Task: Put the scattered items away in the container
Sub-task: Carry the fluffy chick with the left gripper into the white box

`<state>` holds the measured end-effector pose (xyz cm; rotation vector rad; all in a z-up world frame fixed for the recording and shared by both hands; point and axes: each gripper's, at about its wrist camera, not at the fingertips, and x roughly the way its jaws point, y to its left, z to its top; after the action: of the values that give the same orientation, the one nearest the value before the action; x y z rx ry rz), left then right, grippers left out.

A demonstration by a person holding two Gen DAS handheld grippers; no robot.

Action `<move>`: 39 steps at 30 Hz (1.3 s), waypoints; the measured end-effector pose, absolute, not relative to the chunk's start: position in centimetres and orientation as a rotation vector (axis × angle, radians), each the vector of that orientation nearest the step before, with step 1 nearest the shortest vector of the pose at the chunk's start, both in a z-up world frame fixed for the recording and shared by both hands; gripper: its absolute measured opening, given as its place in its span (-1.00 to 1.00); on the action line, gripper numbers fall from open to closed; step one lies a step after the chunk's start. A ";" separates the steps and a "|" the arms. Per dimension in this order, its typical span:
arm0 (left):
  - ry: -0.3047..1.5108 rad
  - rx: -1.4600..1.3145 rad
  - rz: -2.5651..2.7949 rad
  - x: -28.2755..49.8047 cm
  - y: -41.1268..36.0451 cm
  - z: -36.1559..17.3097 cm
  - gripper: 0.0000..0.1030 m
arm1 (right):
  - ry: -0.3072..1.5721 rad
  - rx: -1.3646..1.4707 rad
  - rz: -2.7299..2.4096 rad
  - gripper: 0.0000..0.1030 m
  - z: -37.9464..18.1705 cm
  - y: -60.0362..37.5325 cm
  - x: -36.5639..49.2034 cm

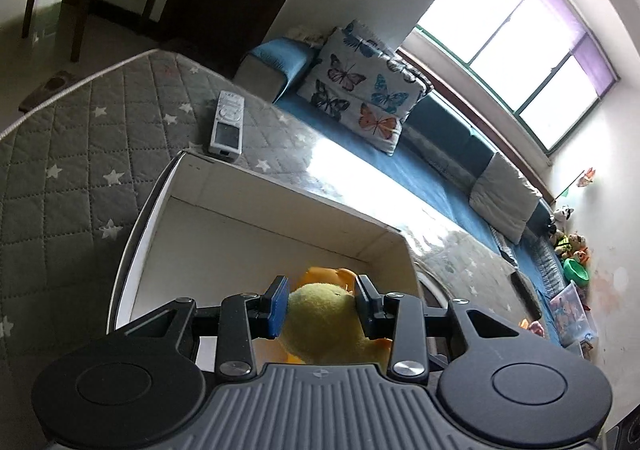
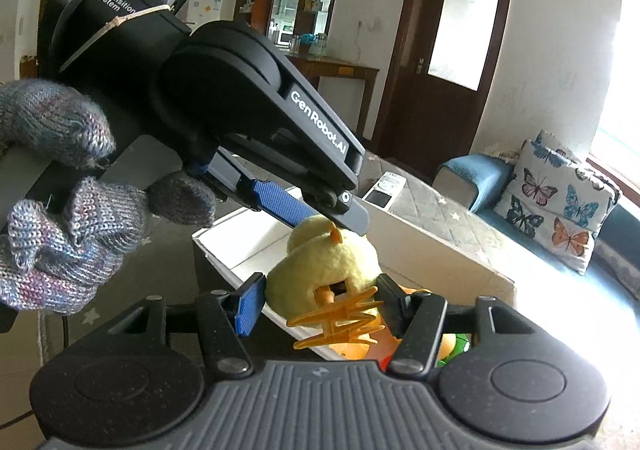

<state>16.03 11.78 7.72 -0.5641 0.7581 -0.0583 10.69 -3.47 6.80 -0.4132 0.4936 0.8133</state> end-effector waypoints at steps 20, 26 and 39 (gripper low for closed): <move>0.847 -0.581 0.001 20.5 13.8 4.4 -0.25 | 0.600 -0.389 0.852 0.17 4.4 -1.7 16.4; 0.866 -0.588 0.016 20.9 14.2 3.4 -0.25 | 0.628 -0.394 0.863 0.17 3.8 -1.1 17.1; 0.913 -0.595 0.022 22.0 14.5 1.3 -0.27 | 0.687 -0.399 0.872 0.17 2.7 -0.8 16.9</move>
<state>22.05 14.45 1.33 -0.5952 0.9132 0.0218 16.93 -0.80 2.71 -0.3995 0.6871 0.8716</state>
